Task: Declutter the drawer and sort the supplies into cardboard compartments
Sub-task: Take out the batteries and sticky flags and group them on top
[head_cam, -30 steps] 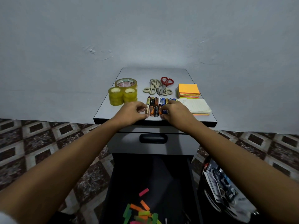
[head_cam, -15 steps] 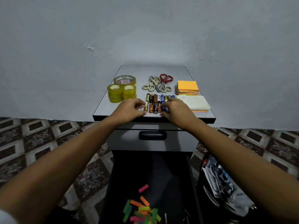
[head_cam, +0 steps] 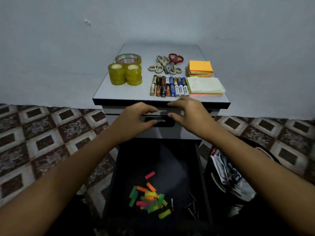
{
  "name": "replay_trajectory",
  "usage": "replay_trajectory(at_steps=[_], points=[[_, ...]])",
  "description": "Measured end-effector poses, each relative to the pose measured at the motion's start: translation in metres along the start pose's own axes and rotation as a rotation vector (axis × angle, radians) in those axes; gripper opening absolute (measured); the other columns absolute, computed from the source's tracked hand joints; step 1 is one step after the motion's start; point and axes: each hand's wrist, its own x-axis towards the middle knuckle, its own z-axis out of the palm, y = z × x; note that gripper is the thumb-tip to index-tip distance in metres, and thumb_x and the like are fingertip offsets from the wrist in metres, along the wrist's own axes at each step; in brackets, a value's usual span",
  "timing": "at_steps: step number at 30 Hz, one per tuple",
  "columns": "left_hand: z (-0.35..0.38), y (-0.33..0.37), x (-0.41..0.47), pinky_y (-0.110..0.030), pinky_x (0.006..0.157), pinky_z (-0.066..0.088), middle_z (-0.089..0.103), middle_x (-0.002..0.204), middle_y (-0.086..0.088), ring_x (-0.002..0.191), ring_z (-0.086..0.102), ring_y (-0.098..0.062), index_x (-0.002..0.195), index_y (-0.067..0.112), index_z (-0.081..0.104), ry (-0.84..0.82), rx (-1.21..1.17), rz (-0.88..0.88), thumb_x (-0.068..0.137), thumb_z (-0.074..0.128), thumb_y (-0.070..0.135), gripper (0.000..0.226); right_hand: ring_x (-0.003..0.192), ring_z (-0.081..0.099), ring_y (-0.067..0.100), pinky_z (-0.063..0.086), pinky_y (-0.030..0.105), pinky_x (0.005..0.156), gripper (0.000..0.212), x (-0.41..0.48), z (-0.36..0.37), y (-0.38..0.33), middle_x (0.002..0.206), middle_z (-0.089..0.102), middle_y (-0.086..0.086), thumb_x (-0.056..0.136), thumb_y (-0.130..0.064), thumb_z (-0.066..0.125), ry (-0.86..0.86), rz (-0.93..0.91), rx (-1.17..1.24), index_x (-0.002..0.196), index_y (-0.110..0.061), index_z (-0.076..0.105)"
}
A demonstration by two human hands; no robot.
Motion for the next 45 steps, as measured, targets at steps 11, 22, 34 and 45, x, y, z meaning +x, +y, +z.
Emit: replay_trajectory(at_steps=[11, 22, 34, 45], points=[[0.096, -0.057, -0.088, -0.006, 0.079, 0.034, 0.062, 0.113, -0.001, 0.1, 0.054, -0.006, 0.12, 0.013, 0.063, -0.483, -0.103, -0.366, 0.084, 0.069, 0.021, 0.037, 0.108, 0.06, 0.02, 0.04, 0.018, 0.089, 0.039, -0.104, 0.108, 0.057, 0.117, 0.064, 0.008, 0.085, -0.024, 0.067, -0.559, 0.209, 0.119, 0.122, -0.013, 0.062], [0.166, -0.083, -0.099, -0.011, 0.08, 0.039, 0.064, 0.117, 0.0, 0.099, 0.059, -0.007, 0.123, 0.014, 0.06, -0.767, -0.132, -0.442, 0.085, 0.067, 0.024, 0.04, 0.109, 0.058, 0.025, 0.046, 0.035, 0.092, 0.03, -0.127, 0.195, 0.085, 0.118, 0.063, 0.009, 0.086, -0.014, 0.06, -0.927, 0.14, 0.115, 0.115, -0.014, 0.065], [0.177, -0.09, -0.105, -0.007, 0.079, 0.036, 0.064, 0.118, -0.001, 0.105, 0.059, -0.008, 0.122, 0.013, 0.06, -0.78, -0.146, -0.469, 0.087, 0.065, 0.023, 0.037, 0.12, 0.039, 0.026, 0.036, 0.035, 0.094, 0.032, -0.144, 0.219, 0.084, 0.128, 0.043, 0.005, 0.092, -0.03, 0.051, -0.952, -0.124, -0.163, 0.124, -0.023, 0.055], [0.236, -0.035, -0.107, -0.029, 0.085, 0.045, 0.066, 0.112, -0.015, 0.107, 0.06, -0.027, 0.11, 0.004, 0.066, -0.872, -0.115, -0.36, 0.088, 0.058, 0.019, 0.027, 0.09, 0.063, 0.016, 0.042, 0.017, 0.077, 0.017, -0.093, 0.164, 0.117, 0.096, 0.07, 0.006, 0.082, -0.015, 0.069, -0.543, 0.318, 0.302, 0.098, -0.01, 0.072]])
